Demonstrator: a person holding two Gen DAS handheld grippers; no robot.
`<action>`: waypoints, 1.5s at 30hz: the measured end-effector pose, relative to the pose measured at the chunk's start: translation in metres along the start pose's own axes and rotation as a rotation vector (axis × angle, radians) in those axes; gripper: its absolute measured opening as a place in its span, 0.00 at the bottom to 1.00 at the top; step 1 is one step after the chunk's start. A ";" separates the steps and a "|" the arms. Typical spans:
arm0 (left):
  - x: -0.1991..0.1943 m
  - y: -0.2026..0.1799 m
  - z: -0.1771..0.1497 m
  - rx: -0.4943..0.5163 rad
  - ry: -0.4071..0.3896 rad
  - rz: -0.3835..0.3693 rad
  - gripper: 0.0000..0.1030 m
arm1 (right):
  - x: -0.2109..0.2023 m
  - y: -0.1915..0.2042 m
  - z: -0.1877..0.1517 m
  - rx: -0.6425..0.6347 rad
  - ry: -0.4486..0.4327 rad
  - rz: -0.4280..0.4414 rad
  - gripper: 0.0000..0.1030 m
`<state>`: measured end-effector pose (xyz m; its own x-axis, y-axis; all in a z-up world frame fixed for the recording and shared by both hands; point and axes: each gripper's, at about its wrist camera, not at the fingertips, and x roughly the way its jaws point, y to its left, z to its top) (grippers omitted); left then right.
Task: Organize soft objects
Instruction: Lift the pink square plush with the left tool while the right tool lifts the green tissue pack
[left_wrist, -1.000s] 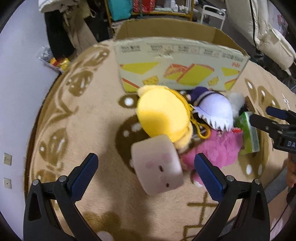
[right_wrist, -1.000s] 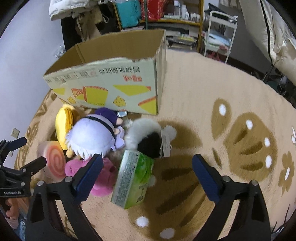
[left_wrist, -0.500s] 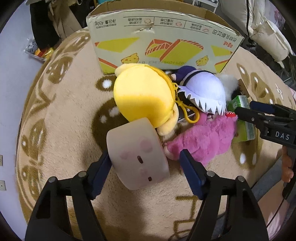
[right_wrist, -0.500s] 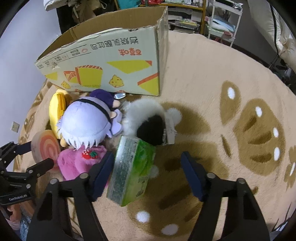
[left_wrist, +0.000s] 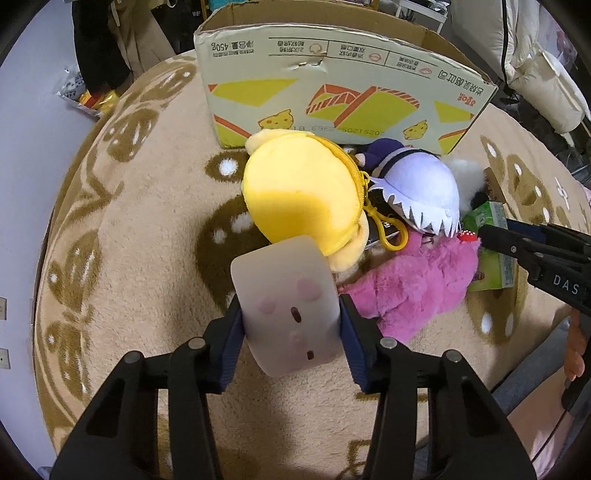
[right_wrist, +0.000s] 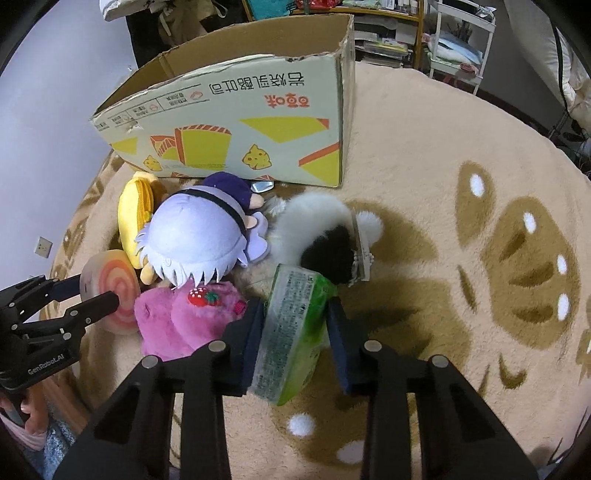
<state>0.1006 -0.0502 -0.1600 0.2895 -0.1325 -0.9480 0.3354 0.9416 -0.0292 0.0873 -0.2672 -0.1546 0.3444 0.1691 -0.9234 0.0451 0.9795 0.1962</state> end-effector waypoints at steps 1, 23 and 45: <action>-0.001 0.000 0.000 0.001 -0.003 0.002 0.45 | -0.001 0.000 0.000 0.001 -0.003 0.001 0.33; -0.063 -0.001 -0.013 0.007 -0.270 0.052 0.40 | -0.094 0.019 -0.013 -0.096 -0.374 0.058 0.33; -0.149 -0.004 -0.007 0.003 -0.687 0.105 0.41 | -0.155 0.027 -0.008 -0.117 -0.744 -0.008 0.33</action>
<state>0.0498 -0.0317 -0.0211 0.8219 -0.2073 -0.5306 0.2766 0.9595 0.0535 0.0281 -0.2666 -0.0090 0.8889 0.0839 -0.4503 -0.0353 0.9927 0.1154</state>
